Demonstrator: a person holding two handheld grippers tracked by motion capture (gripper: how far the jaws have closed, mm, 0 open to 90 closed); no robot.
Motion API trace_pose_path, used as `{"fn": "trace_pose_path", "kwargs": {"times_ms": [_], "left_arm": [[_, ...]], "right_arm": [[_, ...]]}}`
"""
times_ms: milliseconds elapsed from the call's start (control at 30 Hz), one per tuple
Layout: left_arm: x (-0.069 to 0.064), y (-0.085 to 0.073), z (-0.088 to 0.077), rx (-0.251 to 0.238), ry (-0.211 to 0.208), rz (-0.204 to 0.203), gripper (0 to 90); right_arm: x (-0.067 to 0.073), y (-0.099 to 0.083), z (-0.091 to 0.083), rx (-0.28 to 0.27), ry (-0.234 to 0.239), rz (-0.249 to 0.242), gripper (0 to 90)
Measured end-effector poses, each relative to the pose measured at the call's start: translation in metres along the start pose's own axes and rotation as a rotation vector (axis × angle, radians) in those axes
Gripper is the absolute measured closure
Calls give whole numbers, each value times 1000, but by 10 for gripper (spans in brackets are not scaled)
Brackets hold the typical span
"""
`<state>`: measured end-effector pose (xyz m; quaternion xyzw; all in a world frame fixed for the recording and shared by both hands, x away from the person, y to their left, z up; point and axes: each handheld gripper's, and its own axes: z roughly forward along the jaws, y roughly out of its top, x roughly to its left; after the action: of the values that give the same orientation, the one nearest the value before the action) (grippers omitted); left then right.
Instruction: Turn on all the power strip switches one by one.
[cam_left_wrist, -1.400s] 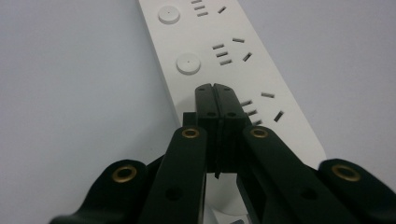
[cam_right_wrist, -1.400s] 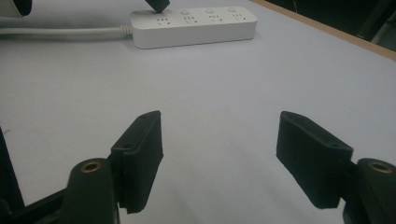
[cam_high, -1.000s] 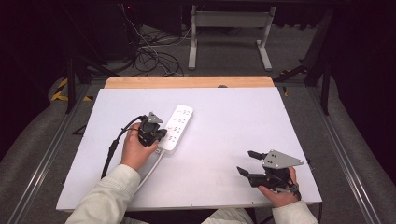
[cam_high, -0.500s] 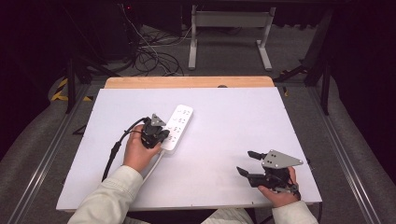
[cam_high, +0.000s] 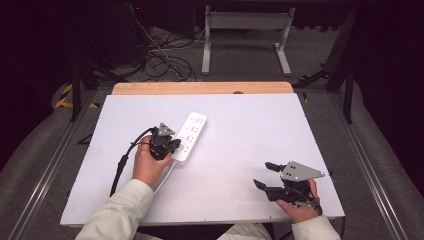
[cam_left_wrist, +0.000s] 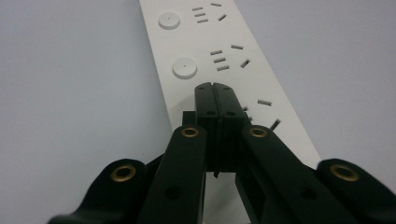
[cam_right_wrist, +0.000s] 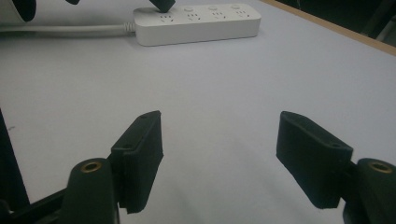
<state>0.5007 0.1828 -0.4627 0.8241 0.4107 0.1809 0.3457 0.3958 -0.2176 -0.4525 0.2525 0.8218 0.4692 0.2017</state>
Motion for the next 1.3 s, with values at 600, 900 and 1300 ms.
{"fn": "trace_pose_path", "kwargs": {"times_ms": [600,900,1300], "left_arm": [[-3,28,5,24,-6,19,900],[12,30,18,5,19,-44,900],[7,28,24,-13,42,-5,900]], "right_arm": [[-1,0,-1,-8,-1,-2,323],[-2,-1,-2,-7,2,3,322],[-2,-1,-1,-8,7,3,322]]}}
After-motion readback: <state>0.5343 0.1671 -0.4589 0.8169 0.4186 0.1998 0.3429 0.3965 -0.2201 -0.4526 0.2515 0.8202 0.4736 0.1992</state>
